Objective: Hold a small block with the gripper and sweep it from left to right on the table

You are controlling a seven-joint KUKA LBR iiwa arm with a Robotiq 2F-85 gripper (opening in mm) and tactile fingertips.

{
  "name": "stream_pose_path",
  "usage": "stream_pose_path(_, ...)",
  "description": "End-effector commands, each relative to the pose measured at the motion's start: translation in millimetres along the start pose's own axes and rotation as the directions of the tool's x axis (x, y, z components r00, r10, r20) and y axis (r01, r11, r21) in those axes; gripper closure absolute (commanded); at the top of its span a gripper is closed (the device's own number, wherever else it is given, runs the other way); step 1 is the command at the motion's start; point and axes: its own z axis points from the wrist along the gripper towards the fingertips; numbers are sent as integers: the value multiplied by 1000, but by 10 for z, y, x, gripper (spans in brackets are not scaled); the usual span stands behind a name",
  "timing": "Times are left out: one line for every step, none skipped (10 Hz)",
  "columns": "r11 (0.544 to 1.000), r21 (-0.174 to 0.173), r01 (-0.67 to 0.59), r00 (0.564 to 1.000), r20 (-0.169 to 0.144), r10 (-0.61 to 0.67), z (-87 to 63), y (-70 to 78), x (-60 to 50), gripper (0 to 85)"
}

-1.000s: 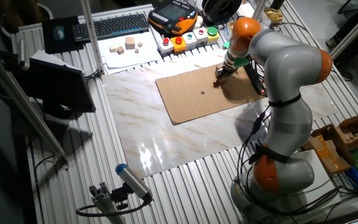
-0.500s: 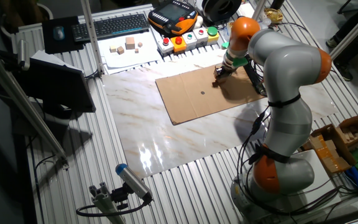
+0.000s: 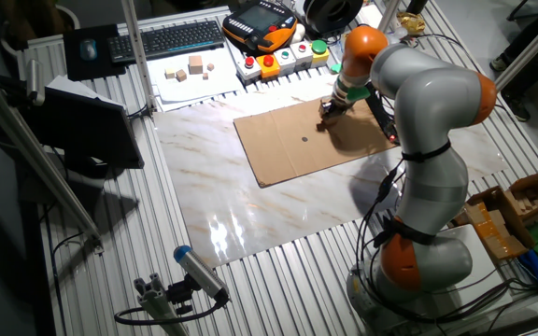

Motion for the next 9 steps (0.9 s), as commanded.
stream_pose_path(1000,-1,-2,1000,0,2,-3,11,-2,843)
stream_pose_path(1000,-1,-2,1000,0,2,-8,20,-3,843)
stream_pose_path(1000,-1,-2,1000,0,2,-6,28,-4,843)
stream_pose_path(1000,-1,-2,1000,0,2,3,37,-2,843)
stream_pose_path(1000,-6,-4,1000,-1,4,10,47,0,843)
stream_pose_path(1000,-6,-4,1000,-1,4,11,57,-1,843)
stream_pose_path(1000,-6,-5,1000,-1,5,5,69,-10,843)
stream_pose_path(1000,-5,-5,1000,-3,5,6,80,-11,843)
stream_pose_path(1000,-5,-5,1000,-3,5,8,89,-10,843)
